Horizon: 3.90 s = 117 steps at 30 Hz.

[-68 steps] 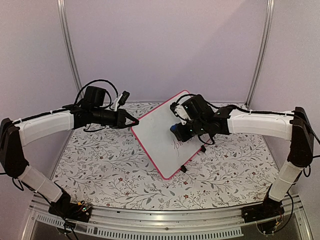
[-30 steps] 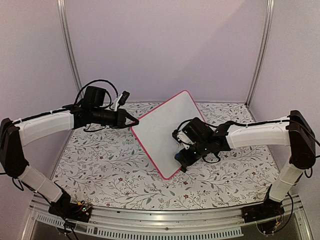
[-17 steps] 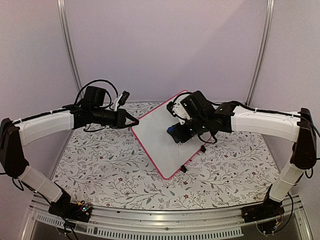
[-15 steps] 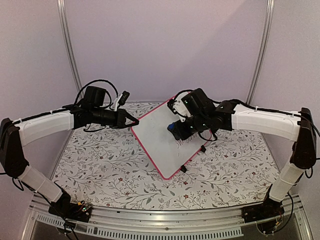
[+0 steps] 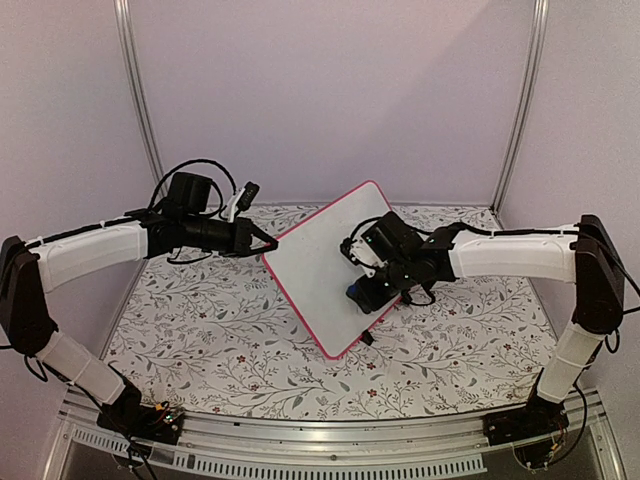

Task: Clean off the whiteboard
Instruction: Erase the whiteboard at the center of the board.

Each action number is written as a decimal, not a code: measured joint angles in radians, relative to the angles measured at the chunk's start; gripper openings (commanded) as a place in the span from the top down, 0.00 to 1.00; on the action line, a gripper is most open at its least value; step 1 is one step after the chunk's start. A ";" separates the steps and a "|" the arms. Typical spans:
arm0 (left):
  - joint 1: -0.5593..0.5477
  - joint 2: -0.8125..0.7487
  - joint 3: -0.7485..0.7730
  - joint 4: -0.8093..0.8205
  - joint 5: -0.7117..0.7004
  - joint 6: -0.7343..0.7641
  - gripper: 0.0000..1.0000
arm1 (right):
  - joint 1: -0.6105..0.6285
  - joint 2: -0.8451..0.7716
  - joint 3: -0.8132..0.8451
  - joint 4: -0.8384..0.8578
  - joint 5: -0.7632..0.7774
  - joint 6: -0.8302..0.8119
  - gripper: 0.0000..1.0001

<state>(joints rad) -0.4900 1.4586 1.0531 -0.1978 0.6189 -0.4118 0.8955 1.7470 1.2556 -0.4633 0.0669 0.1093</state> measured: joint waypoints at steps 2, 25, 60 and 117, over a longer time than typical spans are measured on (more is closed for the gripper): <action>0.000 0.000 0.000 0.000 0.000 0.000 1.00 | 0.000 0.000 -0.021 0.000 -0.011 0.006 1.00; 0.000 0.000 0.000 0.000 0.000 0.000 1.00 | 0.000 -0.055 -0.029 -0.055 -0.005 0.032 1.00; 0.001 0.000 0.000 -0.003 -0.006 -0.003 1.00 | 0.013 -0.012 -0.097 0.052 -0.032 0.070 1.00; 0.000 -0.001 0.000 0.000 -0.004 -0.004 1.00 | -0.048 -0.018 -0.122 -0.001 0.023 0.026 1.00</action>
<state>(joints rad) -0.4904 1.4578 1.0531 -0.1982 0.6147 -0.4156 0.8478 1.7287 1.1336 -0.4641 0.0902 0.1356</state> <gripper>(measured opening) 0.034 0.203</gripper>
